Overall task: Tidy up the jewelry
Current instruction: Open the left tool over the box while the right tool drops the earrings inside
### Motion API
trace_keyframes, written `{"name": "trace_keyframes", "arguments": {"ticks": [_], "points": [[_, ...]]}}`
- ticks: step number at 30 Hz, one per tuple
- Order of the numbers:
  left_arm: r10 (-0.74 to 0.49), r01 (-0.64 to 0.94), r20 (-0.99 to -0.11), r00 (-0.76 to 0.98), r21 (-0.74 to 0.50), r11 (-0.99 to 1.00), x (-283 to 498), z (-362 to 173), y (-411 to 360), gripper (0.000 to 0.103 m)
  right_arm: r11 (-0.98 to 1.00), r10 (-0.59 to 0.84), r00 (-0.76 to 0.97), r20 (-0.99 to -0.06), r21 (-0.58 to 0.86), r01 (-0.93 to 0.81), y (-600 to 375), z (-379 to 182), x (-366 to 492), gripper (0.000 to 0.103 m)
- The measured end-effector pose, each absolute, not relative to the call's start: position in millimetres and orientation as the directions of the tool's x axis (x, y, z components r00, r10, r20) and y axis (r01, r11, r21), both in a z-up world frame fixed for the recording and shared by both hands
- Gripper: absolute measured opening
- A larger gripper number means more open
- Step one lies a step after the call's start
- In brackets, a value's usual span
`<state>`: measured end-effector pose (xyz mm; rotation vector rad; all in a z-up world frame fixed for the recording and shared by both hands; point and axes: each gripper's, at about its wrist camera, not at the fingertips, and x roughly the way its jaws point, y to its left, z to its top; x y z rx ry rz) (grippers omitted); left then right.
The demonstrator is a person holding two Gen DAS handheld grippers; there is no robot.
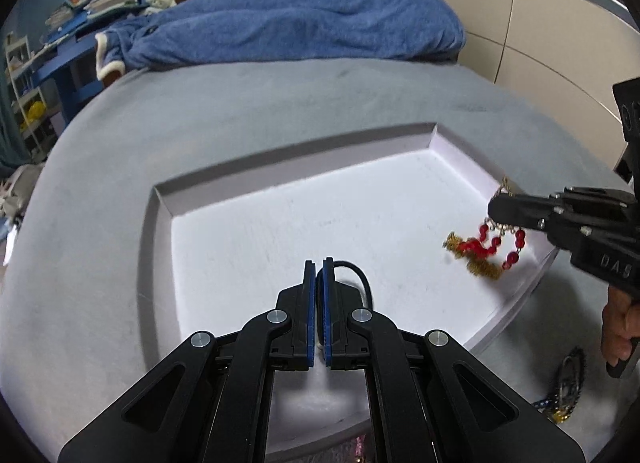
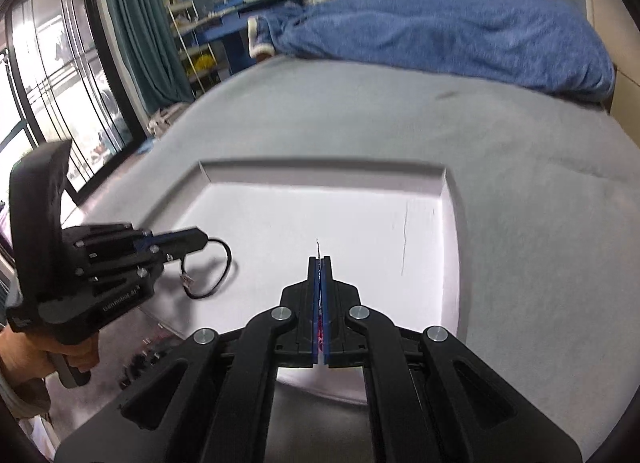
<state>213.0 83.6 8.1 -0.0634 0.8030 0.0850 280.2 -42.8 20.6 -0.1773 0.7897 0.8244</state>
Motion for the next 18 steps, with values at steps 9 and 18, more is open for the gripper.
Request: {"name": "trace_keyframes", "arguments": {"ticks": [9,18], "points": [[0.077,-0.104,-0.696,0.714,0.004,0.995,198,9,74,0.065,0.681,0.615,0.415,-0.670,0.186,-0.708,-67,19,272,0.033],[0.081,-0.095,-0.628,0.774,0.011,0.995,152,31,54,0.085,0.668,0.676,0.453,-0.581,0.224,-0.710,-108,35,233,0.047]]}}
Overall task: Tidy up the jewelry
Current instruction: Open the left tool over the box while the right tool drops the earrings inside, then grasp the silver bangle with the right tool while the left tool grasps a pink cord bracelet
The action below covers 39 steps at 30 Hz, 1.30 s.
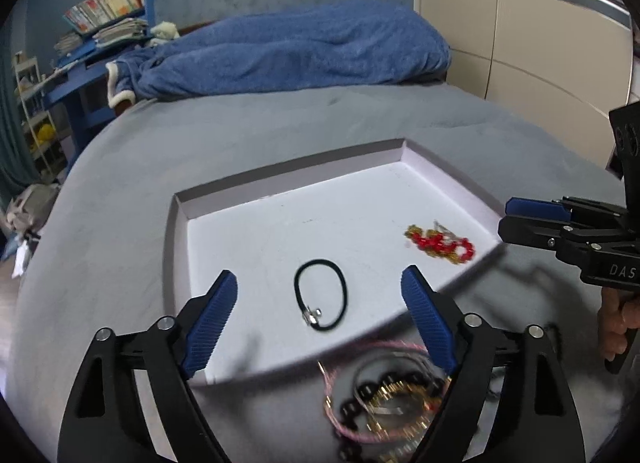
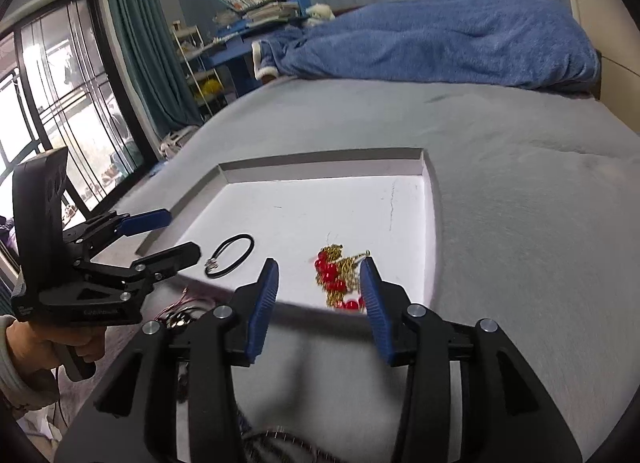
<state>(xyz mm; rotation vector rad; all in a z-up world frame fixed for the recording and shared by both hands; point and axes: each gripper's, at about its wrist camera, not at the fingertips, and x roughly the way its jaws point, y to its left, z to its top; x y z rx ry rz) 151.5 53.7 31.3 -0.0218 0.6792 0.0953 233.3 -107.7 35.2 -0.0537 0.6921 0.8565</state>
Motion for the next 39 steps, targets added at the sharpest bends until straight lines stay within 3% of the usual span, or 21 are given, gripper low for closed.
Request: {"name": "trace_keyframes", "arguments": {"ticks": [9,21,39], "points": [[0.068,-0.126,-0.589,0.805,-0.057,0.990,98,30,46,0.090,0.682,0.671,0.466,-0.576,0.233,-0.694,-137,31,200,0.057],[0.085,-0.137,-0.562,0.823,-0.051,0.989,58,13,31,0.091,0.718,0.636,0.468,-0.613,0.249,-0.650,-162,6,170,0.064],[0.088,-0.108,-0.583,0.808,0.000,0.994,65,10,20,0.091,0.729,0.584,0.462,-0.667,0.181,-0.660,-150,-6,159,0.064]]}}
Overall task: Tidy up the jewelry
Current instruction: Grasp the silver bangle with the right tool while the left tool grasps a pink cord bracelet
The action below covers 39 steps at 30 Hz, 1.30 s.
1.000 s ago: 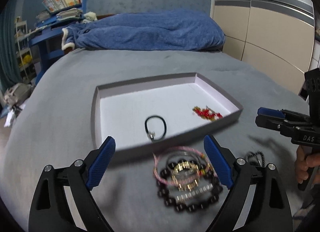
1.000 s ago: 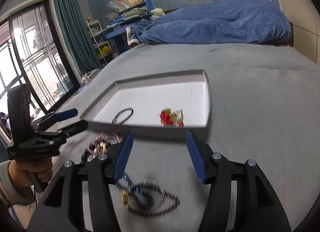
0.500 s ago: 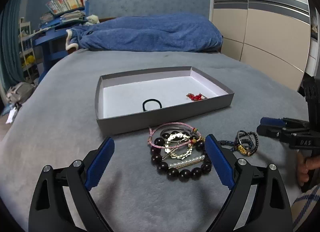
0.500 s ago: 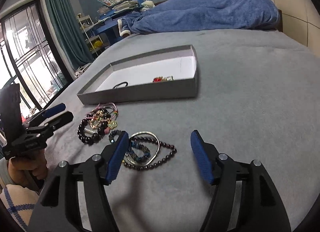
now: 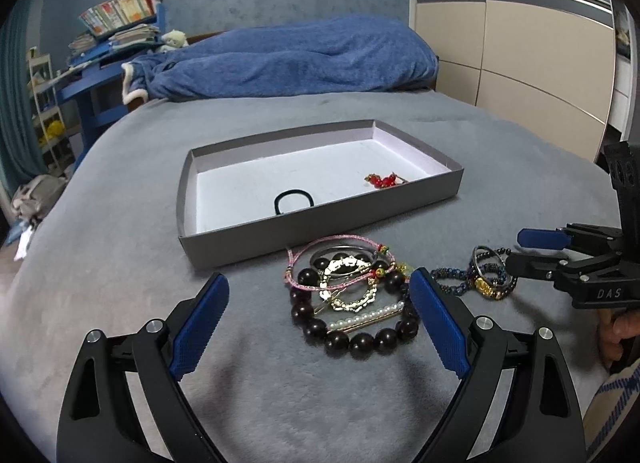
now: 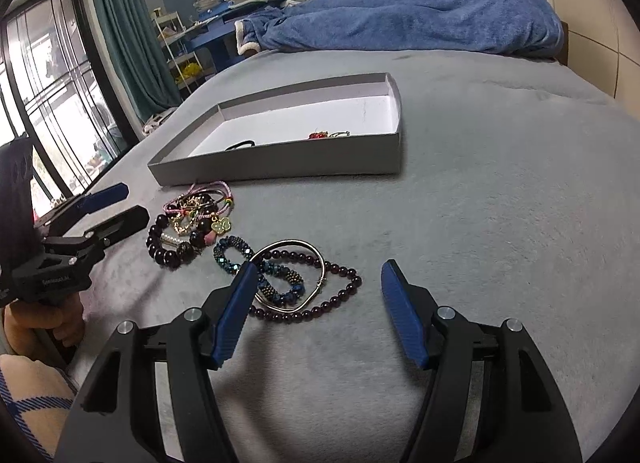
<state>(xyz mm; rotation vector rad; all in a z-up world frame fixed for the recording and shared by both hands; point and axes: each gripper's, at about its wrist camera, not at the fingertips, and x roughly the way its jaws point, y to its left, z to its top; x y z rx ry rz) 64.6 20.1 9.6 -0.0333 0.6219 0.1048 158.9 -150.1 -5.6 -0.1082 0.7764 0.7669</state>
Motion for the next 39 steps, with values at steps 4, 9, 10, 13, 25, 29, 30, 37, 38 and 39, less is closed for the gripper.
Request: {"name": "trace_keyframes", "arguments": {"ticks": [4,9,10,13,25,29,30,37,38,39], "points": [[0.087,-0.112,-0.582,0.809,-0.006,0.994,64,9,21,0.091,0.708,0.578,0.454,-0.678,0.141,-0.692,-139,-4,155,0.063],[0.089,-0.115,-0.582,0.808,-0.008,0.993,64,9,22,0.091,0.684,0.560,0.422,-0.713,0.111,-0.721,-121,-7,160,0.063],[0.089,-0.115,-0.583,0.807,-0.008,0.993,64,9,22,0.091,0.681,0.556,0.414,-0.721,0.109,-0.724,-118,-8,162,0.063],[0.088,-0.115,-0.584,0.807,-0.009,0.993,64,9,23,0.091,0.673,0.550,0.395,-0.736,0.110,-0.731,-112,-12,167,0.063],[0.088,-0.115,-0.584,0.807,-0.008,0.993,64,8,23,0.091,0.635,0.608,0.373,-0.701,0.147,-0.759,-118,-9,161,0.049],[0.088,-0.115,-0.588,0.804,-0.009,0.993,64,9,24,0.091,0.642,0.643,0.408,-0.648,0.166,-0.749,-130,-1,158,0.049],[0.086,-0.115,-0.590,0.803,-0.010,0.993,64,8,25,0.091,0.656,0.649,0.427,-0.630,0.178,-0.733,-136,2,159,0.049],[0.033,-0.082,-0.633,0.774,-0.048,0.995,74,2,28,0.087,0.712,0.651,0.477,-0.591,0.255,-0.655,-158,6,172,0.049],[0.031,-0.081,-0.642,0.766,-0.048,0.996,76,1,29,0.085,0.713,0.650,0.477,-0.592,0.258,-0.652,-158,6,173,0.049],[0.031,-0.080,-0.649,0.760,-0.046,0.996,78,0,28,0.082,0.714,0.649,0.477,-0.593,0.258,-0.651,-158,6,173,0.049]]}}
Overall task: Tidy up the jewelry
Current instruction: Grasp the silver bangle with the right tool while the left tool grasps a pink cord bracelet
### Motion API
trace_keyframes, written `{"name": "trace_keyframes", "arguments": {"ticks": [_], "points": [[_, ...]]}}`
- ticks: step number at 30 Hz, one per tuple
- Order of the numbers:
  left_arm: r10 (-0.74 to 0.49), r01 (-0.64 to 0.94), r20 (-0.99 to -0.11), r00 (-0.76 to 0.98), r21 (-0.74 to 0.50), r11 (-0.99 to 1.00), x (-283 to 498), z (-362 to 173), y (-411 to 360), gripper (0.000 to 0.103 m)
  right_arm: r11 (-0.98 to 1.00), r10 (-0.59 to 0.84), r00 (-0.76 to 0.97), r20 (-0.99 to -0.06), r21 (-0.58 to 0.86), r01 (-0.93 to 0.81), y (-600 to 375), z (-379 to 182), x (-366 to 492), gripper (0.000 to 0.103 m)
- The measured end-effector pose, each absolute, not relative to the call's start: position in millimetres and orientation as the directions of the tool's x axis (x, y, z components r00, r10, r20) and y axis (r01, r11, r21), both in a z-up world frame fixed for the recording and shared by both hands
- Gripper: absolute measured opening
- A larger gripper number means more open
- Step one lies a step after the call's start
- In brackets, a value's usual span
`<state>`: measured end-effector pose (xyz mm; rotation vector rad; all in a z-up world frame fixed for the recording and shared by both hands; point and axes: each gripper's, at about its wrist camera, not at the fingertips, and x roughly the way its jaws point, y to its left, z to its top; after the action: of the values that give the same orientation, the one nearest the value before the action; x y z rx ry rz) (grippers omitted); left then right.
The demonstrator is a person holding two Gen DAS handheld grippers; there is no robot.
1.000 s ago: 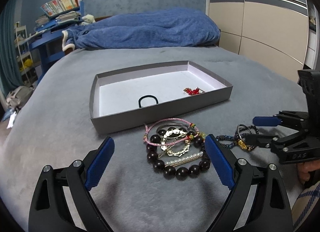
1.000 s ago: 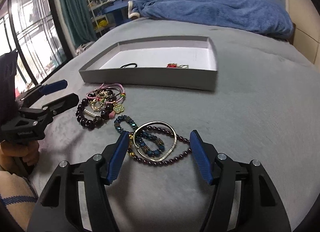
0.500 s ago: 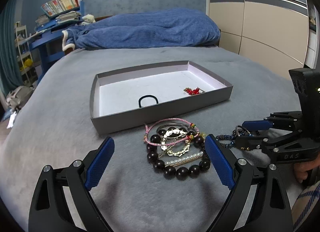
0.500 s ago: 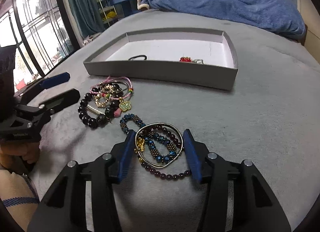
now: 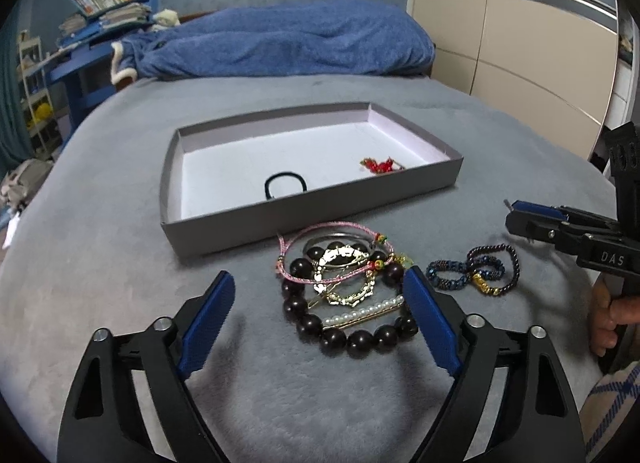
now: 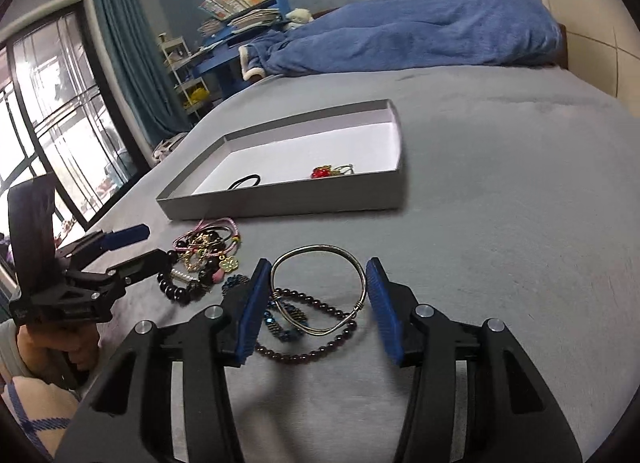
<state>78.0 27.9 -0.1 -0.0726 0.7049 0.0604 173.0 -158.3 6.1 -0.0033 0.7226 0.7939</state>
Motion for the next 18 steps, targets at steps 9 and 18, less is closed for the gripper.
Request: {"name": "trace_keyframes", "arguments": {"ticks": [9,18], "points": [[0.070,-0.036,-0.707,0.704,0.063,0.997,95,-7,17,0.056,0.712,0.650,0.467,-0.600,0.264,-0.651,-157,5,175,0.049],[0.087,-0.010,-0.720,0.688,0.110,0.994,103,-9,17,0.016,0.712,0.648,0.466,-0.602,0.261,-0.652,-155,5,172,0.049]]}}
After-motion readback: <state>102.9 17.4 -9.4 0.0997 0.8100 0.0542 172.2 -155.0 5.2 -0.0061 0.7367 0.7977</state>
